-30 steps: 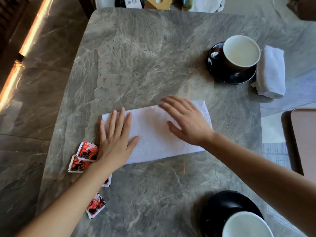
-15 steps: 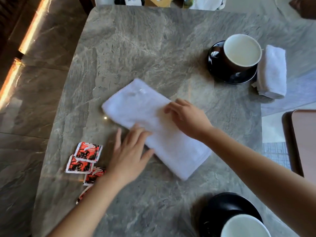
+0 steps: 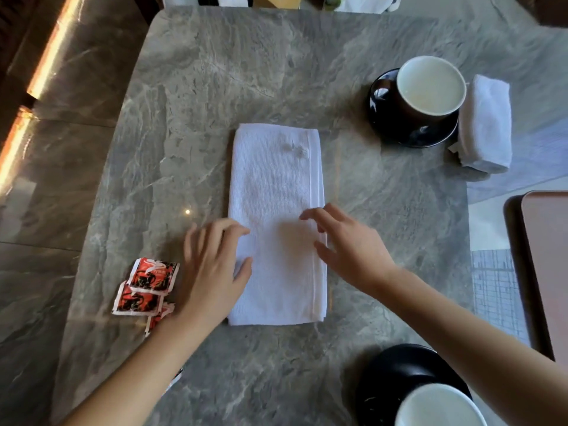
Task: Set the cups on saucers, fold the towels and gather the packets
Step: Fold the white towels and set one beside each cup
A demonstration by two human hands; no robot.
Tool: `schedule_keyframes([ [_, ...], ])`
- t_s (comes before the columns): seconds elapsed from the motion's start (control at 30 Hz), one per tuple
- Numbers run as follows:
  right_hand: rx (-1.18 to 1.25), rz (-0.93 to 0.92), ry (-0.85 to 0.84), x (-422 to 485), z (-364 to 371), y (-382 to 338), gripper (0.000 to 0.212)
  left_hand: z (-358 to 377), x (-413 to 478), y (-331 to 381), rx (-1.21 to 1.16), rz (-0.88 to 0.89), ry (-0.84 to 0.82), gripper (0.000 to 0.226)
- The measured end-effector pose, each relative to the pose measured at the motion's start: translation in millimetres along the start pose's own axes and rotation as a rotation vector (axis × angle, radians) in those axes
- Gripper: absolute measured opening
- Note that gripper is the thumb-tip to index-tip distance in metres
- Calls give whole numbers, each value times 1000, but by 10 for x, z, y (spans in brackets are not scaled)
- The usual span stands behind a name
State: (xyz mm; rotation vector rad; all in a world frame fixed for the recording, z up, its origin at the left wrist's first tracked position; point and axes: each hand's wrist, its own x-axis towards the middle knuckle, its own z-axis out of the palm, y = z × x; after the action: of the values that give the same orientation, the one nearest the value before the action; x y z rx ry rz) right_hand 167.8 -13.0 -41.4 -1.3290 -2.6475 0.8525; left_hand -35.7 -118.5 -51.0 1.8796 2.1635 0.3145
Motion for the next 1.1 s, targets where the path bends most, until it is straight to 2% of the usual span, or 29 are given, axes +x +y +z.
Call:
schedule_keyframes([
  [0.03, -1, -55, 8, -64, -19, -35, 33, -39, -99, 67, -25, 31, 25, 29],
  [0.1, 1, -208, -70, -221, -23, -97, 22, -73, -322, 175, -37, 163, -32, 15],
  [0.17, -97, -388, -197, -372, 53, -112, 25, -46, -528, 179, -22, 260, -155, 15],
  [0.23, -228, -490, -276, -462, 158, -49, 33, 3, -626, 75, 21, 295, -221, 20],
  [0.37, -315, -502, -264, -487, 190, 61, 38, 15, -613, -149, 58, 314, -206, 20],
  [0.57, -298, -500, -229, -465, 175, 50, 12, -9, -510, -248, 16, 361, -238, 28],
  [0.7, -250, -455, -177, -459, 194, 15, 11, -26, -444, -252, -17, 388, -214, 25],
  [0.83, -146, -368, -89, -438, 215, 12, 16, -75, -390, -206, -178, 218, -115, 21],
  [1.0, 61, -281, 26, -336, 106, -1, 15, -150, -335, -145, -570, -80, -51, 18],
  [1.1, 153, -288, 30, -334, 45, -28, 32, -200, -296, -88, -704, -124, -22, 16],
])
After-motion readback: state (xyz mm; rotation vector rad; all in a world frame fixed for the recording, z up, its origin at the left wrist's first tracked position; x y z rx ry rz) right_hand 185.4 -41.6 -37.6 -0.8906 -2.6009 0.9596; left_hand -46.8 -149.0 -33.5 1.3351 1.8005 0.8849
